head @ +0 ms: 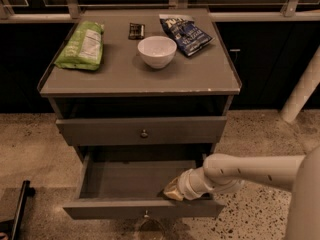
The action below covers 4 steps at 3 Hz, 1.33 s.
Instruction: Open middle drawer
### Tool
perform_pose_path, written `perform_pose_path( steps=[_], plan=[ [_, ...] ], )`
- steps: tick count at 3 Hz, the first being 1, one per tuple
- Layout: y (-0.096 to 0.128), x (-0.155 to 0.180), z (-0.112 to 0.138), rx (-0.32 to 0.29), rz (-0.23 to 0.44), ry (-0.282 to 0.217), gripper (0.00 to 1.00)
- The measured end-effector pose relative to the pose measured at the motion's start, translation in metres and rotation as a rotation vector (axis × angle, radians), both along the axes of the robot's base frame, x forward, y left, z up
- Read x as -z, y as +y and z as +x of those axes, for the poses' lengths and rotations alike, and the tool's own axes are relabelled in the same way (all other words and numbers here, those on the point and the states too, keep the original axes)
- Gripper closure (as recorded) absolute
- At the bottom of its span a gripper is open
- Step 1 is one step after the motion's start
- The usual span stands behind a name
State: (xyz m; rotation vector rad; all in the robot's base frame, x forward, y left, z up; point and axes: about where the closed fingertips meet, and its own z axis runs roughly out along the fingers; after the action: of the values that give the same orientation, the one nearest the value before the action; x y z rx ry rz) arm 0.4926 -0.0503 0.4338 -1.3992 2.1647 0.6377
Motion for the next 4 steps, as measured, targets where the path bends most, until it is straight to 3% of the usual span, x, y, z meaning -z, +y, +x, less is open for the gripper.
perform_pose_path(
  steps=[1,2,4],
  plan=[
    [-0.007,-0.026,-0.01,0.088,0.033,-0.128,1.0],
    [-0.012,-0.044,0.002,0.168,0.053,-0.206,0.82],
    [-0.012,-0.044,0.002,0.168,0.054,-0.206,0.36]
  ],
)
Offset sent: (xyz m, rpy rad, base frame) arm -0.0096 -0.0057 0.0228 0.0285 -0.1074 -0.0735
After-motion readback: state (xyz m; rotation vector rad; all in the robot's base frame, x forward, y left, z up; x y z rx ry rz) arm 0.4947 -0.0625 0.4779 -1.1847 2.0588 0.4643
